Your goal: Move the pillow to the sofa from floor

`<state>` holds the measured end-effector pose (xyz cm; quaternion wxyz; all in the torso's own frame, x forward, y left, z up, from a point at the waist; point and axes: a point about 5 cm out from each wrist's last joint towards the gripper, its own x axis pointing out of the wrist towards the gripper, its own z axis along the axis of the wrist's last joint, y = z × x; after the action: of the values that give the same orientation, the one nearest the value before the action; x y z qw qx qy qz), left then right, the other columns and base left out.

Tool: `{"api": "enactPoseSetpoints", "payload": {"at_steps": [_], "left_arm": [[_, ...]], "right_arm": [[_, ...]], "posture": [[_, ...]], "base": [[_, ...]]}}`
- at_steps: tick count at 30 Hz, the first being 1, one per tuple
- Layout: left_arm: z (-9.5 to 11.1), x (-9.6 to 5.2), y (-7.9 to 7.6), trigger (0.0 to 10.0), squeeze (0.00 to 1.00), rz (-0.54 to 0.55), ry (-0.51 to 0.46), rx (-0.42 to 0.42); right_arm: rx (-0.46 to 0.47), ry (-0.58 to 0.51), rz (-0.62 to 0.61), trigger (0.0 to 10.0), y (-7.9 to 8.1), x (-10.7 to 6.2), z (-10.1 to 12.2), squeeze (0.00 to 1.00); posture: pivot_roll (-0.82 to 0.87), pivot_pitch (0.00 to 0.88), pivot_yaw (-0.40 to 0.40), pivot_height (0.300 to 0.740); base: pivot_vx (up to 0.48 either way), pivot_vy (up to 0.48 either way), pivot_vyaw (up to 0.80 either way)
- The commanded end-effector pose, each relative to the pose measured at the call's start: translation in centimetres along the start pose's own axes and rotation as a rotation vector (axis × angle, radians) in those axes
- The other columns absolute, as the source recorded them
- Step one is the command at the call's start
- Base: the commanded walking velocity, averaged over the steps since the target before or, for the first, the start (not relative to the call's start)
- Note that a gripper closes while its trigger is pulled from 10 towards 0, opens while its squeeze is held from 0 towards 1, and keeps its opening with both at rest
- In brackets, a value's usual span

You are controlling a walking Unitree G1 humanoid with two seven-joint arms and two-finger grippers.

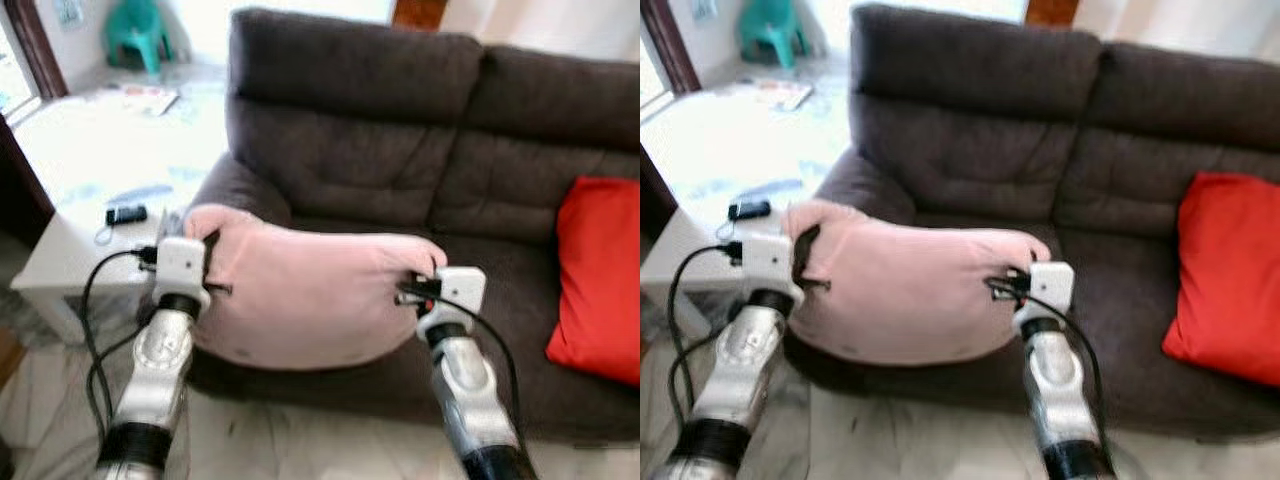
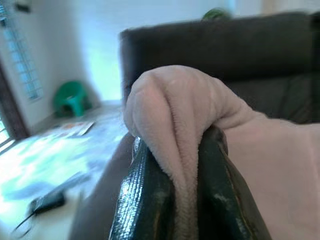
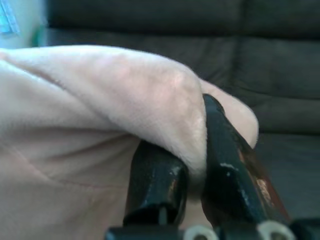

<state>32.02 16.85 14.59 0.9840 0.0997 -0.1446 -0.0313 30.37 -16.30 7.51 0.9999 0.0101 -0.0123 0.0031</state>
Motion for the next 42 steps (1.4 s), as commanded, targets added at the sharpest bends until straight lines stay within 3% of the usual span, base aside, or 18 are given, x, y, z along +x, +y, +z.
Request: {"api": "enactPoseSetpoints", "payload": {"at_steps": [1,25,32,34,35,36,42], "left_arm": [[1.6,0.7,1.2,10.0,0.0,0.038,-0.068,0.007],[0.8,0.5,0.2,10.0,0.0,-0.005,-0.011,-0.031],[-0.3,0.1,-0.5,10.0,0.0,-0.023,0.067,-0.108],[-0.6,0.0,-1.1,10.0,0.0,-0.073,0.117,-0.221],[-0.6,0.0,-1.1,10.0,0.0,-0.073,0.117,-0.221],[-0.8,-0.1,-1.5,10.0,0.0,-0.126,0.155,-0.277],[-1.3,-0.8,-2.8,10.0,0.0,-0.276,0.241,-0.352]], "right_arm": [[0.021,-0.107,-0.019,10.0,-0.1,0.9,2.4,0.0],[0.001,-0.095,0.018,10.0,0.2,1.5,3.2,0.0],[-0.037,-0.042,0.045,10.0,0.7,2.1,2.9,0.0],[-0.089,-0.005,0.086,10.0,1.6,3.0,3.2,0.0],[-0.089,-0.005,0.086,10.0,1.6,3.0,3.2,0.0],[-0.129,0.001,0.116,10.0,2.1,3.6,3.5,0.0],[-0.179,0.058,0.187,10.0,4.2,5.8,4.5,0.0]], "posture": [[0.16,0.0,-0.094,0.74],[0.16,0.0,-0.117,0.74],[0.17,0.0,-0.128,0.74],[0.18,0.0,-0.137,0.74],[0.18,0.0,-0.137,0.74],[0.18,0.0,-0.141,0.74],[0.18,0.0,-0.148,0.74]], "base": [[0.356,0.0,0.0],[0.316,0.0,0.0],[0.0,0.0,0.0],[0.0,0.0,0.0],[0.0,0.0,0.0],[0.0,0.0,0.0],[0.0,0.0,0.0]]}}
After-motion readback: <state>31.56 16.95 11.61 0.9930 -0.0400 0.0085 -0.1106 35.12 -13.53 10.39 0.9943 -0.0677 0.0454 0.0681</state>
